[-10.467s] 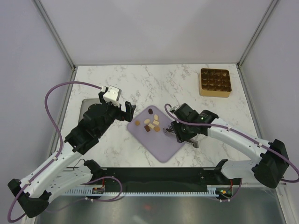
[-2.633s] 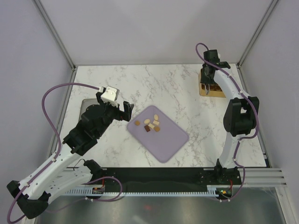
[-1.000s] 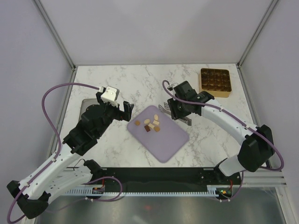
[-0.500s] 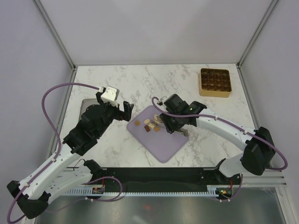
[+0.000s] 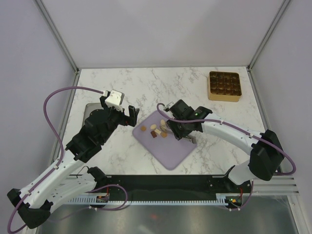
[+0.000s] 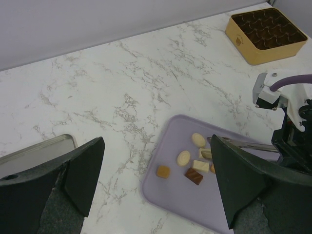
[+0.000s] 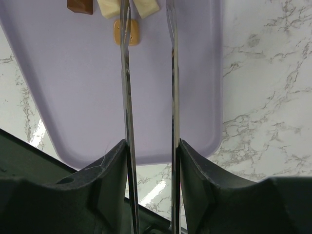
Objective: Pack the chocolate
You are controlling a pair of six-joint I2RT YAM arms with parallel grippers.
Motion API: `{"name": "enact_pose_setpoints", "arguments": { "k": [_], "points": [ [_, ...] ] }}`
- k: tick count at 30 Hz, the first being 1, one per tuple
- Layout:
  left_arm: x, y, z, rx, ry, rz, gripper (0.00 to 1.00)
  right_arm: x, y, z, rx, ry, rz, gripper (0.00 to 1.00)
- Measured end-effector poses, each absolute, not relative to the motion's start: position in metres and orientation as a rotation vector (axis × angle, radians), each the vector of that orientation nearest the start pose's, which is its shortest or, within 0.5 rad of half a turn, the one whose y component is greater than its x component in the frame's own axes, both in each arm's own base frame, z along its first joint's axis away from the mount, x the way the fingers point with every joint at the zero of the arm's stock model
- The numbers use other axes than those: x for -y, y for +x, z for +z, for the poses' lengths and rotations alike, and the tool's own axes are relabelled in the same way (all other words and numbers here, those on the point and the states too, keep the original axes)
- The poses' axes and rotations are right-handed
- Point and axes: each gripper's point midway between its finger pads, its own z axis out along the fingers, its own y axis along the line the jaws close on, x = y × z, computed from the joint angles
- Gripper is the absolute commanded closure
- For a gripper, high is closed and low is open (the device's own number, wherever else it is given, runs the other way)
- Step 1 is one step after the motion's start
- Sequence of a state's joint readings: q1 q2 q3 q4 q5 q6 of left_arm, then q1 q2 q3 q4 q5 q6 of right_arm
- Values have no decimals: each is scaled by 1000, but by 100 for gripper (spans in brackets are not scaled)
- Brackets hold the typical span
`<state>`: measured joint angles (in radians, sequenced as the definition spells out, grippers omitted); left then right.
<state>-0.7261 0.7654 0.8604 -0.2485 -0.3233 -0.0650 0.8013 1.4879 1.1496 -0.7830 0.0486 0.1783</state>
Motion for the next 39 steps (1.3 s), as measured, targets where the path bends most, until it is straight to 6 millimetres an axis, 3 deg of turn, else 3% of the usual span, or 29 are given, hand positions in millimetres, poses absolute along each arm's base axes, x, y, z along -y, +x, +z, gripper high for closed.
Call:
{"name": "enact_pose_setpoints", "arguments": {
  "k": [4, 11, 17, 25, 29, 32, 39],
  "points": [
    [159, 260, 301, -1694, 328, -307, 3, -231, 223, 107, -2593, -821, 241, 52],
    [159, 260, 301, -1694, 328, -306, 3, -233, 223, 103, -2602, -827, 246, 66],
    [159, 260, 301, -1694, 328, -306, 3, -232, 221, 105, -2610, -830, 244, 68],
    [159, 260, 302, -1694, 328, -307, 3, -231, 236, 141, -2553, -773, 202, 68],
    [159, 260, 301, -1694, 328, -306, 3, -224, 255, 167, -2513, -693, 182, 68],
    [159, 260, 301, -1694, 328, -306, 3, -204, 284, 187, -2490, -556, 160, 68],
    [159, 260, 302, -1694, 325, -303, 3, -125, 363, 238, -2397, -177, 37, 69]
  ]
}}
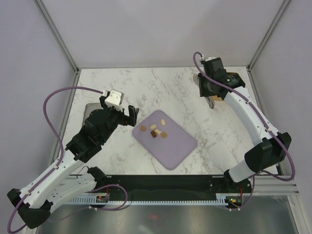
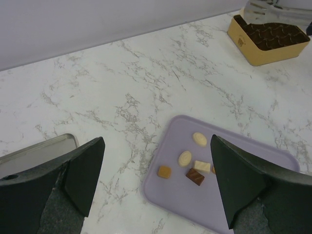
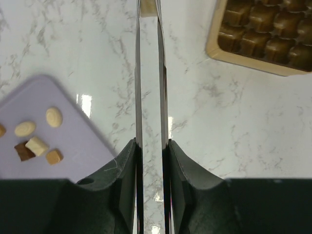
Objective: Pack the chocolate
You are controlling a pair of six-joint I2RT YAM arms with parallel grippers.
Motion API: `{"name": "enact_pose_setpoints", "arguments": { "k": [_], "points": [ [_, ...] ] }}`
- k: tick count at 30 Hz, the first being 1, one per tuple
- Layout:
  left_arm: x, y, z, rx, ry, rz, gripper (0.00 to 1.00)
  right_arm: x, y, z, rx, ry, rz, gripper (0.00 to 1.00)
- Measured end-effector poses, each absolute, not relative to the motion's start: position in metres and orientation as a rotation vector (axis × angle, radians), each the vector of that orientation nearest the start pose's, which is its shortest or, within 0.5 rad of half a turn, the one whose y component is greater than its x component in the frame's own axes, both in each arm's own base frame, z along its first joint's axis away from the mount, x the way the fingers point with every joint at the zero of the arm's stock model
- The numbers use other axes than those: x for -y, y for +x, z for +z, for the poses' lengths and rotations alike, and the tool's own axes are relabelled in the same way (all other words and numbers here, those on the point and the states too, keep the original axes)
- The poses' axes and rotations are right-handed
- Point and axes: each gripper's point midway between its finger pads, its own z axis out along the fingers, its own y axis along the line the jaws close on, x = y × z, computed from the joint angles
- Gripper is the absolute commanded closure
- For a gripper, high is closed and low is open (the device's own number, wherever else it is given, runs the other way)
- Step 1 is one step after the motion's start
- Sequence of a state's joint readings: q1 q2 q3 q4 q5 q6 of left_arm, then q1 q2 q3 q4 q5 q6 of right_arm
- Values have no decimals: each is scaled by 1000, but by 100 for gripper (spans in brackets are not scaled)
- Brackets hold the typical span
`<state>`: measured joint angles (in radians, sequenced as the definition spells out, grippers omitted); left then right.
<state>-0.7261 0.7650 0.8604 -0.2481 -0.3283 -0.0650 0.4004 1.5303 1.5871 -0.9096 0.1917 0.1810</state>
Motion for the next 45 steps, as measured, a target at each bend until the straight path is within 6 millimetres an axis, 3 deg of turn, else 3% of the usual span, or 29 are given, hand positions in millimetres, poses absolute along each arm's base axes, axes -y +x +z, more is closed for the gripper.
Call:
{"name": "enact_pose_setpoints", "arguments": {
  "k": [7, 13, 19, 28, 38, 45],
  "points": [
    [157, 260, 302, -1695, 320, -297, 3, -66, 417, 240, -2381, 62, -86, 68],
    [157, 260, 302, -1695, 320, -297, 3, -24, 453, 213, -2420, 225, -155, 68],
    [157, 260, 302, -1695, 319, -297, 3, 3, 475, 186, -2456, 323, -189, 68],
    [157, 261, 301, -1695, 319, -296, 3, 23, 486, 167, -2480, 394, -194, 66],
    [158, 262, 300, -1701, 320, -292, 3, 20, 492, 141, -2526, 404, -154, 62],
    [158, 262, 300, -1701, 320, -291, 3, 20, 493, 140, -2526, 406, -153, 56]
  ]
}}
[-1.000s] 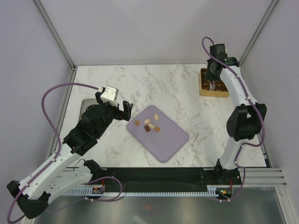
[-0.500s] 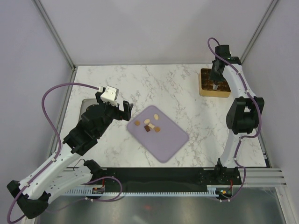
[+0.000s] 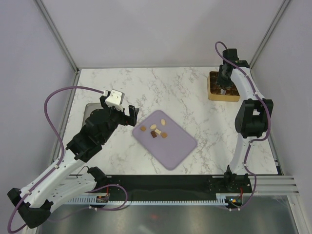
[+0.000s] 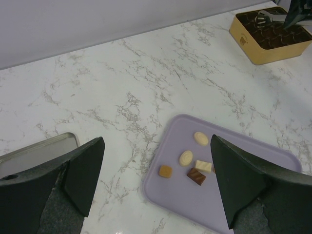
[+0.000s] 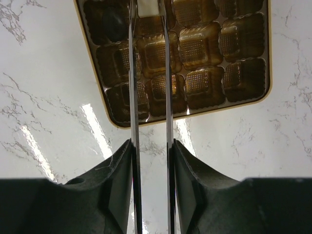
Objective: Pack the chocolate
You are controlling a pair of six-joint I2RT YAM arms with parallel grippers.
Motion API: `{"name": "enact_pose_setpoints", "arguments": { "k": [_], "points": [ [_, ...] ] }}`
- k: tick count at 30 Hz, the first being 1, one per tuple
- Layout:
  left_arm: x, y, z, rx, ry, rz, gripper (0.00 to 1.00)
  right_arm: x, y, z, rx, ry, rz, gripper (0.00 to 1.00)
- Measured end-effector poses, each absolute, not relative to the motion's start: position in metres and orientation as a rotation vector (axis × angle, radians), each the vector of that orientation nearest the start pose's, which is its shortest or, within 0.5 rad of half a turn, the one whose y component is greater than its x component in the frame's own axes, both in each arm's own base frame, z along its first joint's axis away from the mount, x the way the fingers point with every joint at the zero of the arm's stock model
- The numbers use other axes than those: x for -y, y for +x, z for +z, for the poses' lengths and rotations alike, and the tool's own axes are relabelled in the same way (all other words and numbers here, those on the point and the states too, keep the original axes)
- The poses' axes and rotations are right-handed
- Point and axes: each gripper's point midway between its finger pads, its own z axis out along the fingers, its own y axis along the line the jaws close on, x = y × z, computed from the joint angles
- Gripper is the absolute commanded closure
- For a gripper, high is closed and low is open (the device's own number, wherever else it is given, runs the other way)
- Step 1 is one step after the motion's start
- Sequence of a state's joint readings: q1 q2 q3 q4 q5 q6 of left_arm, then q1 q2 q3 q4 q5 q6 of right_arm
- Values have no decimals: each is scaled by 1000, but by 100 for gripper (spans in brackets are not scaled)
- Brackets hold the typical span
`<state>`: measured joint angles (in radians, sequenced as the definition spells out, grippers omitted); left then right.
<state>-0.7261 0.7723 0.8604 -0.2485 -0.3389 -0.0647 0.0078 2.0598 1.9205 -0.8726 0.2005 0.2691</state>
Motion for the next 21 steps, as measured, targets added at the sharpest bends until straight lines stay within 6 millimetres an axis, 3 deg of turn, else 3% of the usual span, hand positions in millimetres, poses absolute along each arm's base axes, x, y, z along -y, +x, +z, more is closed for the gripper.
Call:
{"name": "enact_pose_setpoints", "arguments": {
  "k": [11, 15, 18, 21],
  "points": [
    [158, 262, 300, -1700, 320, -291, 3, 19, 488, 142, -2525, 415, -145, 54],
    [158, 262, 300, -1700, 320, -291, 3, 13, 480, 153, -2516, 390, -122, 54],
    [158, 262, 300, -1701, 320, -291, 3, 2, 471, 168, -2496, 348, -110, 54],
    [158, 262, 300, -1701, 320, -291, 3, -23, 458, 186, -2474, 272, -85, 54]
  ]
}}
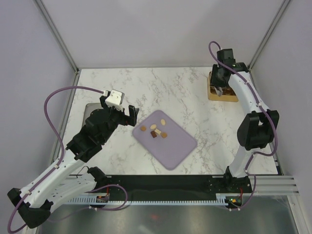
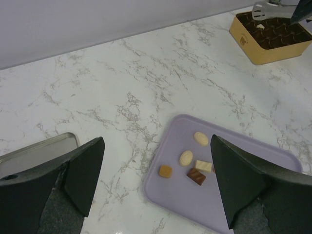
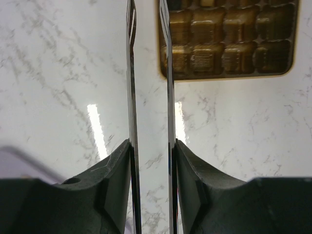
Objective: Pack the chocolate
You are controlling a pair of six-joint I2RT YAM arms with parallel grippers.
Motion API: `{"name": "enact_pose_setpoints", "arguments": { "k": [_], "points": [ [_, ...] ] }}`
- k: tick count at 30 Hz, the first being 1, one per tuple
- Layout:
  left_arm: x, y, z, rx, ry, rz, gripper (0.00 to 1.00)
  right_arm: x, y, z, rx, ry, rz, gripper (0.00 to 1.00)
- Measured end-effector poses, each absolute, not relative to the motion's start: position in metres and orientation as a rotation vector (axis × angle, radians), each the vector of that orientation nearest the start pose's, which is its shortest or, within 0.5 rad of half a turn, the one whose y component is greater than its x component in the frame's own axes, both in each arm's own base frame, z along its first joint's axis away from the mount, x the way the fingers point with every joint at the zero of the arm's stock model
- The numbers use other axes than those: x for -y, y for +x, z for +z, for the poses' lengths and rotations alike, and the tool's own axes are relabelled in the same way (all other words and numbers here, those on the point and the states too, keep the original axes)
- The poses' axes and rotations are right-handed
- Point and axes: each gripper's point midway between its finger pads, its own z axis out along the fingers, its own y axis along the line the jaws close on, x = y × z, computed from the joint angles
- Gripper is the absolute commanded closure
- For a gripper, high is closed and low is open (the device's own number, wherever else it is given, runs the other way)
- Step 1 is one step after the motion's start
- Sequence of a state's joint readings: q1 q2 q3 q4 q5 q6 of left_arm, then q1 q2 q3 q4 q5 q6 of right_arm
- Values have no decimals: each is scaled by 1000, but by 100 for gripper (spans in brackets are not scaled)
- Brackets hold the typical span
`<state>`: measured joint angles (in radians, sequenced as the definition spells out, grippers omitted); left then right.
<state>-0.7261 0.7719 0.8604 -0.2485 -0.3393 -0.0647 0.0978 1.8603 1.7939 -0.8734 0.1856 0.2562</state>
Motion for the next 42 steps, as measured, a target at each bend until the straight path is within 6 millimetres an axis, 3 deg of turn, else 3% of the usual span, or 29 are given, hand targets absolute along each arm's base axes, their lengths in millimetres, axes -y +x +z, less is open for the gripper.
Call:
{"name": "enact_pose_setpoints", "arguments": {
  "k": [5, 8, 13, 17, 21, 27, 42],
  "points": [
    [157, 262, 300, -1700, 319, -291, 3, -93, 427, 207, -2443, 60, 0, 54],
    [157, 261, 300, -1699, 319, -291, 3, -141, 402, 205, -2445, -97, 61, 54],
    [157, 261, 300, -1699, 318, -291, 3, -203, 356, 176, -2487, -340, 141, 53],
    [157, 261, 300, -1698, 318, -291, 3, -229, 317, 146, -2543, -494, 155, 53],
    [157, 261, 300, -1698, 318, -291, 3, -243, 290, 129, -2567, -574, 162, 52],
    [157, 261, 300, -1699, 318, -291, 3, -254, 264, 120, -2563, -616, 177, 51],
    [157, 262, 300, -1700, 319, -290, 3, -250, 257, 105, -2580, -612, 140, 50]
  ]
}}
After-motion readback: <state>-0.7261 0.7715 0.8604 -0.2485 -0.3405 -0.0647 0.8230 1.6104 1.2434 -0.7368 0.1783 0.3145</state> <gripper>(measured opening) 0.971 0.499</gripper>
